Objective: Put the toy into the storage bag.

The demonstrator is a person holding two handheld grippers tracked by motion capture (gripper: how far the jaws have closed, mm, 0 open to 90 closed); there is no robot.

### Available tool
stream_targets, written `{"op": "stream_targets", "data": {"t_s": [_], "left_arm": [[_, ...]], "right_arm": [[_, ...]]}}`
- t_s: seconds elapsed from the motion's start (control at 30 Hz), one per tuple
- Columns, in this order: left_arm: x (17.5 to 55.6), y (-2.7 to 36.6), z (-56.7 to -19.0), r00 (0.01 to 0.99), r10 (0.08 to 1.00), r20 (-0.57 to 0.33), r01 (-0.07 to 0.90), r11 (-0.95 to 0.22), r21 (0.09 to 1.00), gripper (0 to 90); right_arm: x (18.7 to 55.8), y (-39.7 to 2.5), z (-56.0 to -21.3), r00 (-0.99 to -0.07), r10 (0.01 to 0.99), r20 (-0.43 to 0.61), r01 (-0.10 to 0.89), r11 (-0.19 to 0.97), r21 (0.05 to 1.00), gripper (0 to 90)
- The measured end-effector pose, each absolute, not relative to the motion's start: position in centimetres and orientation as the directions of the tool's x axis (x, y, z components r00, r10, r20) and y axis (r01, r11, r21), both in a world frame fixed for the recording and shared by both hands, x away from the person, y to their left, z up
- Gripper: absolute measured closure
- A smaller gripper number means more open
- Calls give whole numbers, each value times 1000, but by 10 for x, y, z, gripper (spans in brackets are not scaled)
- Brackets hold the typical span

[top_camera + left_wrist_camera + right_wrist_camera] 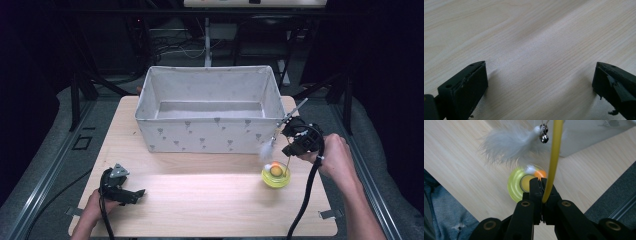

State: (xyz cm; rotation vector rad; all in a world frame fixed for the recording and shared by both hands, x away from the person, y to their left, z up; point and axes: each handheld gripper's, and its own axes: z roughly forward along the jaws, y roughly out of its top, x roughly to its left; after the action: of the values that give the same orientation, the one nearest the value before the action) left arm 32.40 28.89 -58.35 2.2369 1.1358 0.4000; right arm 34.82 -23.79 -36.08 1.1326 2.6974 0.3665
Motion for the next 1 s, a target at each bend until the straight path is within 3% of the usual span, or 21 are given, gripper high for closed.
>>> {"op": "stream_targets", "data": {"t_s": [1.0], "left_arm": [[324,289,-584,590,807,0,629,-460,627,0]], "right_arm": [[365,-192,-335,-763,640,-94,593,750,292,884]]}}
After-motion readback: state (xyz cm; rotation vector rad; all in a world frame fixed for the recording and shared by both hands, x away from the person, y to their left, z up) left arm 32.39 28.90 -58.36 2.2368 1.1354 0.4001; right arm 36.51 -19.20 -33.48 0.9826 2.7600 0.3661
